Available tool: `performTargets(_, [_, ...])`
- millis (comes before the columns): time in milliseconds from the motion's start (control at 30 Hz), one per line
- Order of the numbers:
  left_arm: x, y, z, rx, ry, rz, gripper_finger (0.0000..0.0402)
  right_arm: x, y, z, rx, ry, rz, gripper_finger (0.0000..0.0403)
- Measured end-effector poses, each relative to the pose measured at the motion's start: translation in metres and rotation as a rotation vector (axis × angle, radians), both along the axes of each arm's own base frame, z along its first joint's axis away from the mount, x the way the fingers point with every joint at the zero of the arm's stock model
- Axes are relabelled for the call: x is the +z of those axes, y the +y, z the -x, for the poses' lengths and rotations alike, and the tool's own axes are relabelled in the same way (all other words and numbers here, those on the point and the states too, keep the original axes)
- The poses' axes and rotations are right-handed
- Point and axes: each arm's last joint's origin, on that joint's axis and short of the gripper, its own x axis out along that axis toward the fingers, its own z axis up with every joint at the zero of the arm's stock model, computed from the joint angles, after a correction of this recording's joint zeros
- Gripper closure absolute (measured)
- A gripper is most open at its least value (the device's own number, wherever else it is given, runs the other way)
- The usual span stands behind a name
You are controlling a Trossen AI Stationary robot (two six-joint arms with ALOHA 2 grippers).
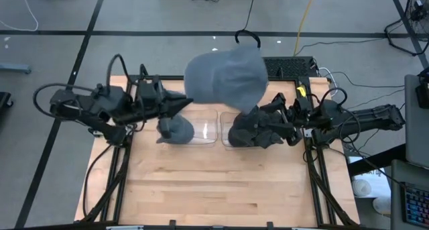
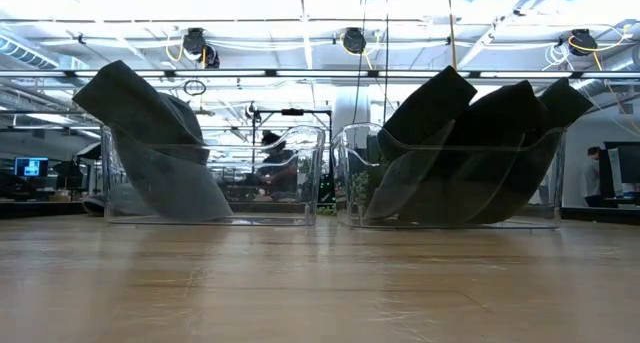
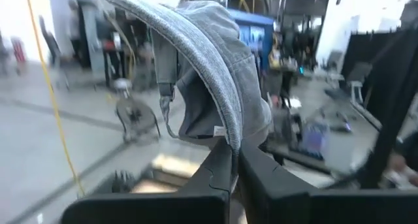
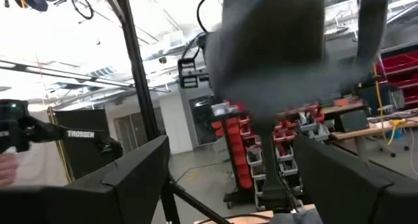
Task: Pick & Place hat
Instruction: Put the bottom gray cap into the left transparent bin
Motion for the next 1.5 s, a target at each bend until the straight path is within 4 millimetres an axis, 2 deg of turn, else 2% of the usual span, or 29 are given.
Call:
performTargets(200, [0.007, 0.006, -0.020, 0.052, -0.119, -0.076, 0.0394, 0.008, -0.003, 0.001, -0.095, -0.032, -0.038, 0.0085])
performTargets(367, [0.010, 0.011, -0.039, 0.070, -0.222, -0.144, 0.0394, 0.030, -0.004, -0.006, -0.139, -0.060, -0.017, 0.0085])
performTargets(567, [0.009, 0.021, -0.059, 0.060, -0.331, -0.174, 0.0394, 0.061, -0.007, -0.021, -0.185, 0.036, 0.050, 0.0085])
performTargets(800, [0.010, 0.028, -0.071, 0.013, -0.454, -0.238, 0.0394, 0.089, -0.019, -0.030, -0.262, -0.045, 0.067, 0.0085])
performTargets(933, [0.009, 0.030, -0.080, 0.009, -0.522, -0.273, 0.0394, 0.096, -0.023, -0.039, -0.271, -0.089, 0.054, 0.0085])
performTargets(1267, [-0.010, 0.039, -0.106, -0.058, -0.521, -0.244, 0.0394, 0.108, -0.025, -0.064, -0.205, -0.137, 0.057, 0.0085])
performTargets(1500, [-0.023, 0.038, -0.122, -0.088, -0.482, -0.227, 0.0394, 0.112, -0.025, -0.068, -0.211, -0.195, 0.064, 0.0085])
